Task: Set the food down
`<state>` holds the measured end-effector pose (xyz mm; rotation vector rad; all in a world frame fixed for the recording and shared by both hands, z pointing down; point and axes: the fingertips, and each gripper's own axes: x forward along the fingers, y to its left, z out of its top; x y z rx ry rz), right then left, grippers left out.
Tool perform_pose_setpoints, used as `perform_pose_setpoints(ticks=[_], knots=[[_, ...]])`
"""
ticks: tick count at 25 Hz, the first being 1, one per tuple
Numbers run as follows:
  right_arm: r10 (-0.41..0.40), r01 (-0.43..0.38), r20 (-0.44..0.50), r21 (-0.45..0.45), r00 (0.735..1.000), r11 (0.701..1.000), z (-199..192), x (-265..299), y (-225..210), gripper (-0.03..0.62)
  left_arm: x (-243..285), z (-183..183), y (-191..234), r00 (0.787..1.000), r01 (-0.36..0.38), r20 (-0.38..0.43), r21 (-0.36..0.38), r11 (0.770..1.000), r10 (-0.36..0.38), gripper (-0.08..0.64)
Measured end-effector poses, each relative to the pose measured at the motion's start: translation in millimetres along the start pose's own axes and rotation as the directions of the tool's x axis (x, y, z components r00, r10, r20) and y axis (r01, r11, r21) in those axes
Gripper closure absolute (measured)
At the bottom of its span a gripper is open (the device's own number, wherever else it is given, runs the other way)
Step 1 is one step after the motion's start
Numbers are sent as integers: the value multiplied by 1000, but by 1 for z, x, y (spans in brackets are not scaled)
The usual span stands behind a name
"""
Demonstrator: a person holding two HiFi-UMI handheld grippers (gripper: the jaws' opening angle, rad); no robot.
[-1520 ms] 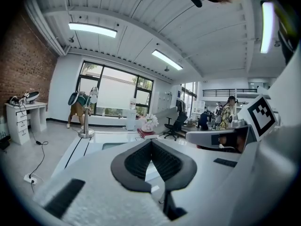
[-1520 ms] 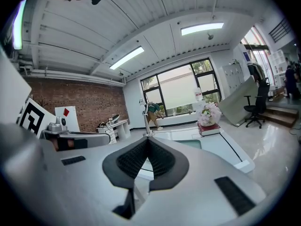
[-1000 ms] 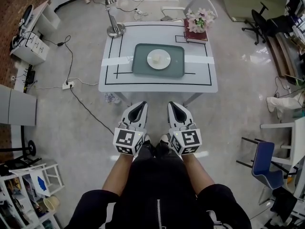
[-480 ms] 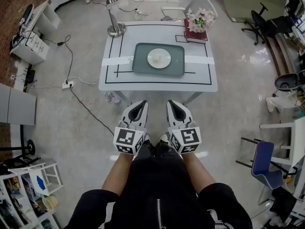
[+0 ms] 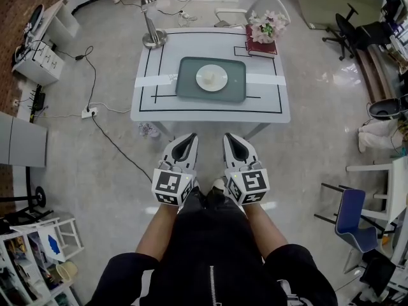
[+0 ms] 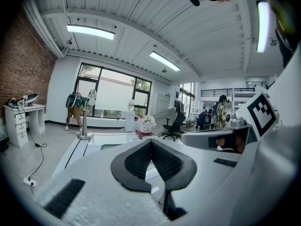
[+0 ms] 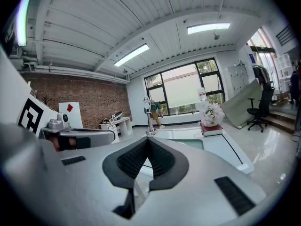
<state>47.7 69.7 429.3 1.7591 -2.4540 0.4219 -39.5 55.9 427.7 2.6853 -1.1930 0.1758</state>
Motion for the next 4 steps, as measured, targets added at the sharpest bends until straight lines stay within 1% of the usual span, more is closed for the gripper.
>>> perform_pose_setpoints(ticks=[4], knots=[[1,-1,1,-1,1000,1000,1,2,-3,583,5,1,-1,1000,2,3,1,1000,-2,555]])
